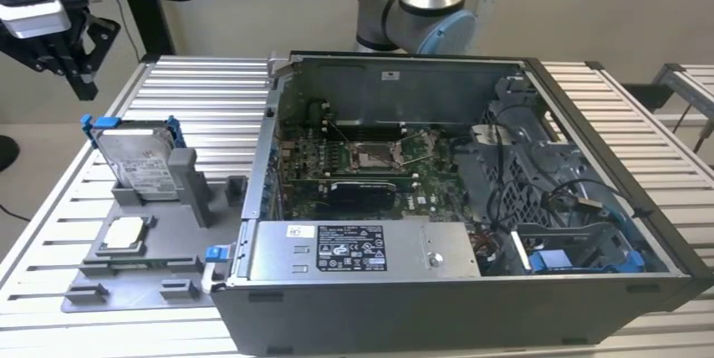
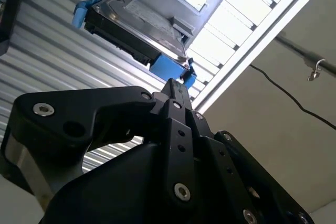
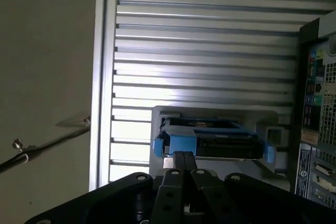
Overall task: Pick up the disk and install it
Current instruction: 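Pick up the disk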
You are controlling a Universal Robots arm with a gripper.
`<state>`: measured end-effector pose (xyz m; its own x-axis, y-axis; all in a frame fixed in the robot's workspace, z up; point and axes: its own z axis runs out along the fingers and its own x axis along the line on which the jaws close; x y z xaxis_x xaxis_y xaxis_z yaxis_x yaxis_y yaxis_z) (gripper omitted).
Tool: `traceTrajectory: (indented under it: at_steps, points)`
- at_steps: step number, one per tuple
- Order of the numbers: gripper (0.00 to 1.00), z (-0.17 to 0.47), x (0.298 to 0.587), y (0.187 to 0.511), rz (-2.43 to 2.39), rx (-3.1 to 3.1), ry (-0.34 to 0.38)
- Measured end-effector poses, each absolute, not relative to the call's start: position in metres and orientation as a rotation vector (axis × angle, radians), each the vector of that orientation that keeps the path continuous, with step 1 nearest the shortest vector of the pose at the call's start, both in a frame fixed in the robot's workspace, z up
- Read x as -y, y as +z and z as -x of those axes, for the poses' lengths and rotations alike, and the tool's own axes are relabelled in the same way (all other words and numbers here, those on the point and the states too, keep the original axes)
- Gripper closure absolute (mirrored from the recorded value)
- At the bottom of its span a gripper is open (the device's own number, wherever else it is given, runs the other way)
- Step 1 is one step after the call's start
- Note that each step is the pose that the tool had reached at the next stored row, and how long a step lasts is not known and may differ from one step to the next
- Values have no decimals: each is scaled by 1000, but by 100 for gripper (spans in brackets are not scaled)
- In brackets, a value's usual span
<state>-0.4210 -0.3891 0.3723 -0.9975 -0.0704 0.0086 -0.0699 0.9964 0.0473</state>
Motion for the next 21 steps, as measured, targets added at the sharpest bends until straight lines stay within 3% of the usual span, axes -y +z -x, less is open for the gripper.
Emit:
traceTrajectory:
  at_steps: [21]
  points:
    - [100,421,389,372,-700,3046,-68]
